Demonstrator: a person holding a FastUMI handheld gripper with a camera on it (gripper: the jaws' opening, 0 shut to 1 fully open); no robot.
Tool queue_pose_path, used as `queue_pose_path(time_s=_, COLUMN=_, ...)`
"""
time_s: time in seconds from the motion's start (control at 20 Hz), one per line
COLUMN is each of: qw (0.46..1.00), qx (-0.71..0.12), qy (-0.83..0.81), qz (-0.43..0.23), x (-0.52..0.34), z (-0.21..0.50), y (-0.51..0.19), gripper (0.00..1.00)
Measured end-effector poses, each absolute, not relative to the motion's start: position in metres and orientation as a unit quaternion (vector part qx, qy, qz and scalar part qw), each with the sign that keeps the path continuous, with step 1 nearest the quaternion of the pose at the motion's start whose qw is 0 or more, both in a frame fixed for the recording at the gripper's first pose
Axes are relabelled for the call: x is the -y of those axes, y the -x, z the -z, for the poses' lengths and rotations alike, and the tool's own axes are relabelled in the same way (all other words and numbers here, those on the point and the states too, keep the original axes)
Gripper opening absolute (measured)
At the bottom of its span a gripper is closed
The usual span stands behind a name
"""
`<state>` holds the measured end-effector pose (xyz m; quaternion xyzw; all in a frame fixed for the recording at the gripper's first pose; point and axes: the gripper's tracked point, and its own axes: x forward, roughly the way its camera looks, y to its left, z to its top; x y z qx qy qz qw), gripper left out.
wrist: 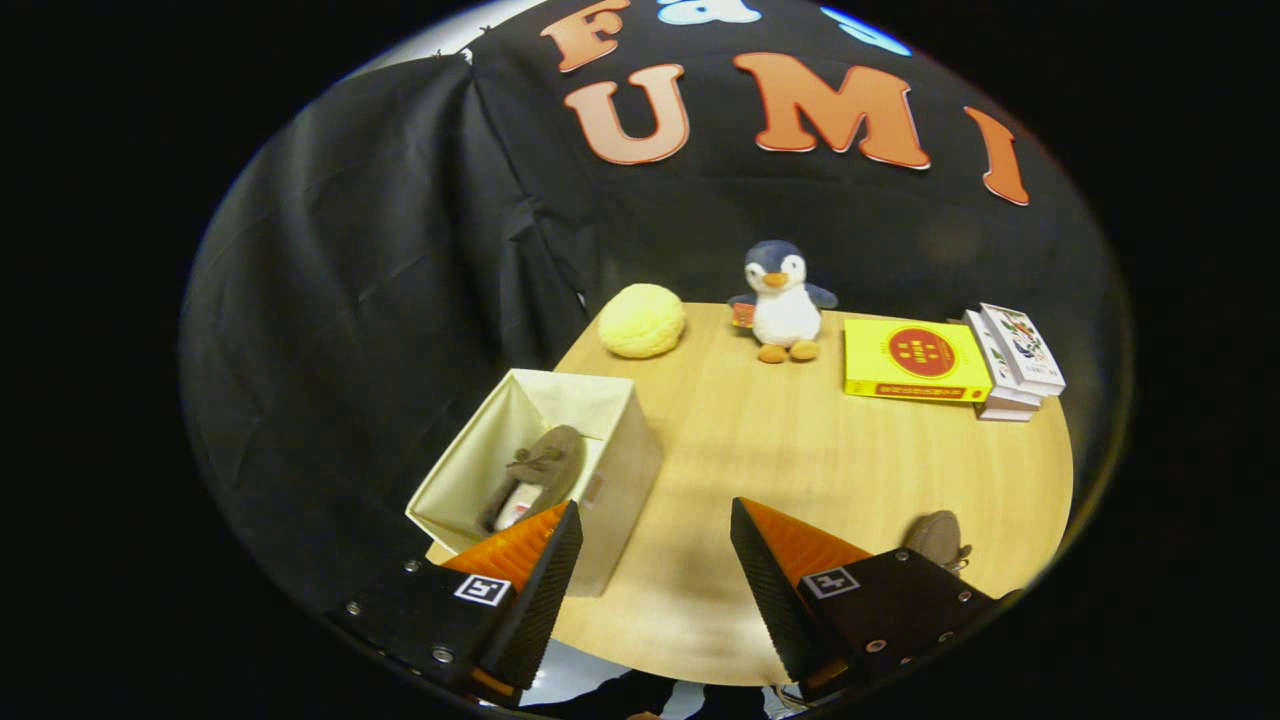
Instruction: Open the storage box then place both shoes into the box .Put the left shoe in first, then the right shoe, with the right side of both shoes facing outward in a uniform manner.
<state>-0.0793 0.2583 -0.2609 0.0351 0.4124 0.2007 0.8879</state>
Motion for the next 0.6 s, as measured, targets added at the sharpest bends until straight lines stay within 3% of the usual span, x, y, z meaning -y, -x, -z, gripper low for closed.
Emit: queue_pose_path(time_s=0.6, qw=0.889, qx=-0.456, qy=-0.008, qz=-0.046, x=-0.023, z=0.353, y=0.116, gripper=0.95)
